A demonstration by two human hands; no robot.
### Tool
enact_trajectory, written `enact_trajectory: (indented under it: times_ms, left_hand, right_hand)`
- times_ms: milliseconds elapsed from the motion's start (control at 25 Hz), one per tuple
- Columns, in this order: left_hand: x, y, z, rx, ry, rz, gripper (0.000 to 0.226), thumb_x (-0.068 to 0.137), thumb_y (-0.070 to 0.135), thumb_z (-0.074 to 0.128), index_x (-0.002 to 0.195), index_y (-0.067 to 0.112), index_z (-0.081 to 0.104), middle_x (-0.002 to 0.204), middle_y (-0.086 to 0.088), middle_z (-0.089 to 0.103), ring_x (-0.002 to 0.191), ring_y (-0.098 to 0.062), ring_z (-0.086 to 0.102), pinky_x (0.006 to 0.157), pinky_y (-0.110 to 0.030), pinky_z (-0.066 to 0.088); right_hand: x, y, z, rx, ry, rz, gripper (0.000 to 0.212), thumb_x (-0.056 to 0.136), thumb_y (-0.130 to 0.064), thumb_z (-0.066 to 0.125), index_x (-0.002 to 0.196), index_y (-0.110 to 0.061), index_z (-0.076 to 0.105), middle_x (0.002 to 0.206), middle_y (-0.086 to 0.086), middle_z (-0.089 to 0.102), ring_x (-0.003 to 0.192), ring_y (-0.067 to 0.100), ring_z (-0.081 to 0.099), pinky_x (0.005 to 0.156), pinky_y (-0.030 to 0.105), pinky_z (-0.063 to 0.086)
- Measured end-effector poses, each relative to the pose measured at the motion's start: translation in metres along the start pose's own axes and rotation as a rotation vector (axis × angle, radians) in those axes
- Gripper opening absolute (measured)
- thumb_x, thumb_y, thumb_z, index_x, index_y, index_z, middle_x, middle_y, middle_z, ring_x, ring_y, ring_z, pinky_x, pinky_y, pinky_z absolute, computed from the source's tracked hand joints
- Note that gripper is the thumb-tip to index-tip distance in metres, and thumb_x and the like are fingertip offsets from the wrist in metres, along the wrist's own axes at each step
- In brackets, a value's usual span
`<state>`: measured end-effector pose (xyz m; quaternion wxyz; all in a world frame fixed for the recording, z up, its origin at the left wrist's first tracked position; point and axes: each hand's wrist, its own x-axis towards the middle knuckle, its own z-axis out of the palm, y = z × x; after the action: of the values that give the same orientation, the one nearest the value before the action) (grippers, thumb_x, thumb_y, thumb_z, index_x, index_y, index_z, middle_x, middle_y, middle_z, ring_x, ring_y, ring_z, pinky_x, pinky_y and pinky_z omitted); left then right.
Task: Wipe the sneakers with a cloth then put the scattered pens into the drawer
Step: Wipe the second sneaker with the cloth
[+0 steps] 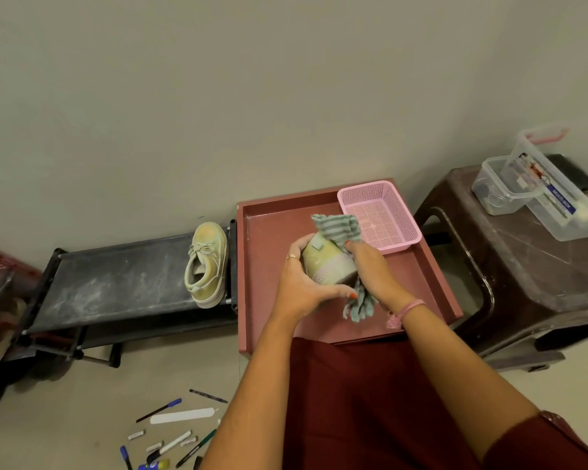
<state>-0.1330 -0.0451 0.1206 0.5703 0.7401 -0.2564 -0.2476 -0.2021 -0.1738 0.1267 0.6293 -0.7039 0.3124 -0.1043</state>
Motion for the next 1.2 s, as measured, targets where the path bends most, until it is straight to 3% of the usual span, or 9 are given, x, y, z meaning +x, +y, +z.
enact_trajectory:
  times_ms: [120, 200, 360, 440, 600, 720, 840, 1040, 1200]
  left_hand:
    - [-0.007, -0.002, -0.001, 0.03, -0.032, 0.016, 0.103, 0.041, 0.007, 0.097, 0.129, 0.019, 0.043, 0.122, 0.013, 0.051, 0.104, 0.02, 0.049, 0.082, -0.002, 0.04]
    - [-0.009, -0.003, -0.007, 0.03, -0.04, 0.025, 0.1, 0.045, 0.003, 0.095, 0.129, 0.016, 0.041, 0.119, 0.016, 0.05, 0.101, 0.023, 0.048, 0.08, 0.0, 0.039]
    - [-0.01, -0.006, -0.021, 0.042, -0.02, 0.011, 0.1, 0.047, 0.007, 0.095, 0.13, 0.018, 0.039, 0.118, 0.019, 0.049, 0.101, 0.025, 0.047, 0.082, 0.001, 0.037]
    - [-0.011, -0.006, -0.022, 0.048, -0.02, 0.021, 0.1, 0.047, 0.009, 0.095, 0.131, 0.017, 0.041, 0.12, 0.017, 0.049, 0.103, 0.023, 0.047, 0.083, 0.0, 0.038]
    - [-0.014, -0.01, -0.022, 0.073, -0.034, 0.029, 0.102, 0.047, 0.014, 0.096, 0.132, 0.02, 0.041, 0.124, 0.015, 0.049, 0.107, 0.02, 0.045, 0.084, 0.0, 0.036]
    - [-0.015, -0.019, -0.036, 0.083, 0.027, 0.025, 0.097, 0.048, 0.017, 0.096, 0.127, 0.026, 0.041, 0.122, 0.018, 0.05, 0.109, 0.018, 0.046, 0.089, -0.003, 0.037]
    - [-0.017, -0.025, -0.047, 0.102, 0.033, 0.006, 0.092, 0.047, 0.02, 0.097, 0.12, 0.036, 0.042, 0.121, 0.019, 0.054, 0.114, 0.01, 0.049, 0.1, -0.016, 0.039]
    - [-0.026, -0.036, -0.058, 0.09, 0.076, -0.008, 0.11, 0.047, 0.033, 0.096, 0.137, 0.045, 0.034, 0.142, 0.021, 0.04, 0.133, 0.006, 0.035, 0.111, -0.026, 0.033]
    - [-0.029, -0.043, -0.075, 0.139, 0.071, -0.03, 0.113, 0.048, 0.04, 0.095, 0.142, 0.044, 0.032, 0.145, 0.016, 0.039, 0.135, 0.0, 0.036, 0.113, -0.038, 0.035]
  right_hand:
    - [-0.007, 0.0, 0.001, 0.115, -0.024, 0.158, 0.039, 0.072, -0.045, 0.043, 0.085, -0.013, 0.061, 0.093, 0.022, 0.063, 0.083, 0.025, 0.051, 0.081, 0.049, 0.044]
    - [-0.024, -0.008, 0.009, -0.026, -0.03, 0.037, 0.025, 0.082, -0.033, 0.039, 0.079, -0.017, 0.057, 0.089, 0.011, 0.059, 0.082, 0.019, 0.048, 0.078, 0.043, 0.041]
    - [-0.036, -0.008, 0.017, -0.158, -0.134, -0.185, 0.031, 0.093, -0.023, 0.037, 0.107, -0.021, 0.064, 0.112, -0.013, 0.057, 0.104, -0.007, 0.051, 0.091, 0.015, 0.038]
    - [-0.015, -0.002, 0.016, -0.026, -0.045, -0.025, 0.027, 0.095, -0.019, 0.038, 0.085, -0.01, 0.062, 0.088, 0.0, 0.058, 0.079, 0.007, 0.053, 0.074, 0.027, 0.042]
    - [-0.002, 0.002, 0.018, 0.154, -0.069, 0.207, 0.027, 0.094, -0.026, 0.04, 0.088, -0.008, 0.059, 0.089, 0.008, 0.058, 0.084, 0.021, 0.048, 0.075, 0.036, 0.037]
    - [-0.02, -0.004, 0.03, 0.024, -0.13, 0.033, 0.032, 0.089, -0.023, 0.041, 0.086, -0.006, 0.067, 0.093, 0.0, 0.062, 0.084, 0.003, 0.052, 0.077, 0.029, 0.039]
    - [-0.048, 0.01, 0.042, -0.001, -0.18, -0.222, 0.034, 0.089, -0.018, 0.041, 0.108, -0.033, 0.066, 0.109, -0.03, 0.057, 0.102, -0.017, 0.048, 0.09, 0.012, 0.038]
    - [-0.018, 0.054, 0.048, 0.222, 0.003, 0.092, 0.029, 0.076, -0.036, 0.046, 0.081, -0.009, 0.057, 0.079, 0.014, 0.049, 0.062, 0.012, 0.048, 0.053, 0.028, 0.04]
    - [-0.013, 0.042, 0.059, 0.118, -0.053, 0.107, 0.023, 0.093, -0.017, 0.04, 0.081, -0.005, 0.056, 0.087, 0.006, 0.05, 0.082, 0.015, 0.044, 0.067, 0.024, 0.038]
